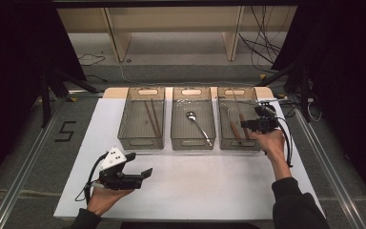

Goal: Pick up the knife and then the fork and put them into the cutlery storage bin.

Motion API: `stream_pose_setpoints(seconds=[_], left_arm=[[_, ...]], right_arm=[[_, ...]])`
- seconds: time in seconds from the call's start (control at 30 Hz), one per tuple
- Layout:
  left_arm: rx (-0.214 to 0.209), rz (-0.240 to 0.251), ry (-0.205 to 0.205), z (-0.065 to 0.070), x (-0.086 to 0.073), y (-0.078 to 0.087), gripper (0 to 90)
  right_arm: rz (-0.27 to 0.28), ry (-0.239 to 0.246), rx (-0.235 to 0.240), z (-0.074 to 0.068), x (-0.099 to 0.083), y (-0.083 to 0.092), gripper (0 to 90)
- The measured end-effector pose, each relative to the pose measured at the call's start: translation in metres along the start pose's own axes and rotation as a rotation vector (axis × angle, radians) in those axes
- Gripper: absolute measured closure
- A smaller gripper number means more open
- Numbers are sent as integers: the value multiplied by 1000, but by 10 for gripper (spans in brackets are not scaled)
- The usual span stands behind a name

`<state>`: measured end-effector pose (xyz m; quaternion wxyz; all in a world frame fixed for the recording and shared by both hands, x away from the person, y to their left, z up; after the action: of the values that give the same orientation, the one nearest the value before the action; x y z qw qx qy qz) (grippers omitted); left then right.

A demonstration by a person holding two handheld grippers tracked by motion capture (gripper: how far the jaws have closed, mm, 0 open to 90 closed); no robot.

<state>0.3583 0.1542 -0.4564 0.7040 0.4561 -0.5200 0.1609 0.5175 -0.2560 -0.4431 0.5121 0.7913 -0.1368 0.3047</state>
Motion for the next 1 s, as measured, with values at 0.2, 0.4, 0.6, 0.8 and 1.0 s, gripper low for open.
stream_pose_setpoints(seconds=[0.2, 0.4, 0.6, 0.8, 1.0], left_arm=[[-4, -3, 5, -1, 0, 0, 162], [-6, -6, 9, -1, 0, 0, 160], [-8, -9, 13, -1, 0, 0, 160], [-24, -8, 27, 0, 0, 1, 159], [-42, -10, 37, 2, -1, 2, 158]], right_arm=[[36, 48, 32, -9, -2, 9, 476], [104, 129, 103, -26, -14, 26, 385], [182, 229, 158, -48, -42, 43, 333], [269, 262, 252, -68, -77, 59, 281], [320, 257, 318, -79, -105, 65, 236]])
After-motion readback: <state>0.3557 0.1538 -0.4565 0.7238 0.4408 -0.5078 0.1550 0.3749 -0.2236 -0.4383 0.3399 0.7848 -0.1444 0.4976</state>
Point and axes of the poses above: each handheld gripper's, and its own axes: y roughly backward along the jaws, x roughly out of its top, z roughly to its right, the point moved 5 cm from there along -y, roughly forward along the jaws, and after that the axes turned 7 degrees about x, right-handed, at the moved point
